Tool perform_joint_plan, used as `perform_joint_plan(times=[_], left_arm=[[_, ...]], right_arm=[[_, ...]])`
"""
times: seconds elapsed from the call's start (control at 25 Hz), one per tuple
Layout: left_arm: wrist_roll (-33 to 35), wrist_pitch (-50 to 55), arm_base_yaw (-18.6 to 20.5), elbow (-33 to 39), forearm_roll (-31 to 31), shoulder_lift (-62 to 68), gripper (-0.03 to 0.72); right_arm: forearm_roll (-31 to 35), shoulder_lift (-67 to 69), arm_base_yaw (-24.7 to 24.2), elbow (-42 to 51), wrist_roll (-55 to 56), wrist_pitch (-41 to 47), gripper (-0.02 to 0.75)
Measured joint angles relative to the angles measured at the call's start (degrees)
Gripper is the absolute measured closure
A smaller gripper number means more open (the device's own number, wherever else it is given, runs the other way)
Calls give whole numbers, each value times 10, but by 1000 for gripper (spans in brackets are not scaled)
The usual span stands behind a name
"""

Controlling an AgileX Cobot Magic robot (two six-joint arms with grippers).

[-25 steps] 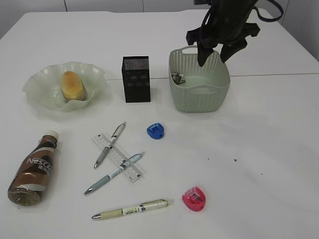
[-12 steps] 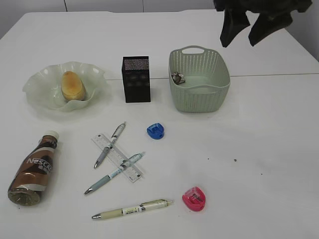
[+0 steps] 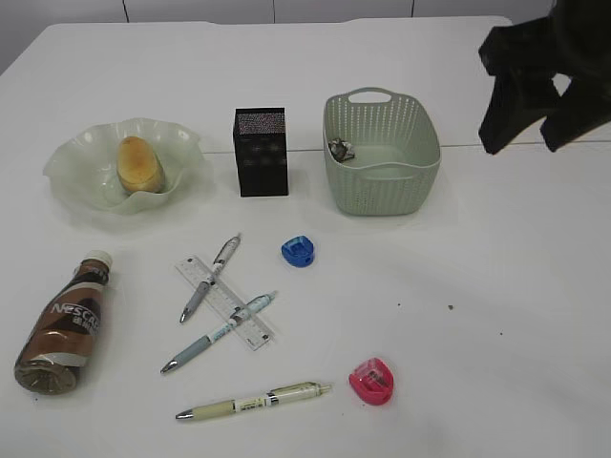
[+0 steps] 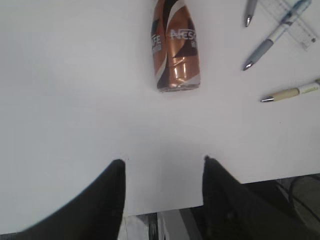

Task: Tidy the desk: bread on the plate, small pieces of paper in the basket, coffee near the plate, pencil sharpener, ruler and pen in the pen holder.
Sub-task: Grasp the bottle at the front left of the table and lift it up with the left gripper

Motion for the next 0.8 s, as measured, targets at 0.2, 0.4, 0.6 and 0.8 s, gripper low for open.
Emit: perform_joint_plan(times=[0.2, 0.4, 0.6, 0.8], left_arm=[[-16, -40, 0, 0, 8, 86, 198], [-17, -88, 0, -18, -10, 181, 136], [-18, -107, -20, -74, -21, 272, 129], [-30, -118, -62, -129, -10, 347, 128]], right_arm=[[1, -30, 0, 32, 0, 0, 293], [1, -43, 0, 33, 0, 0, 293], [1, -44, 0, 33, -1, 0, 293], [1, -44, 0, 33, -2, 0, 293]])
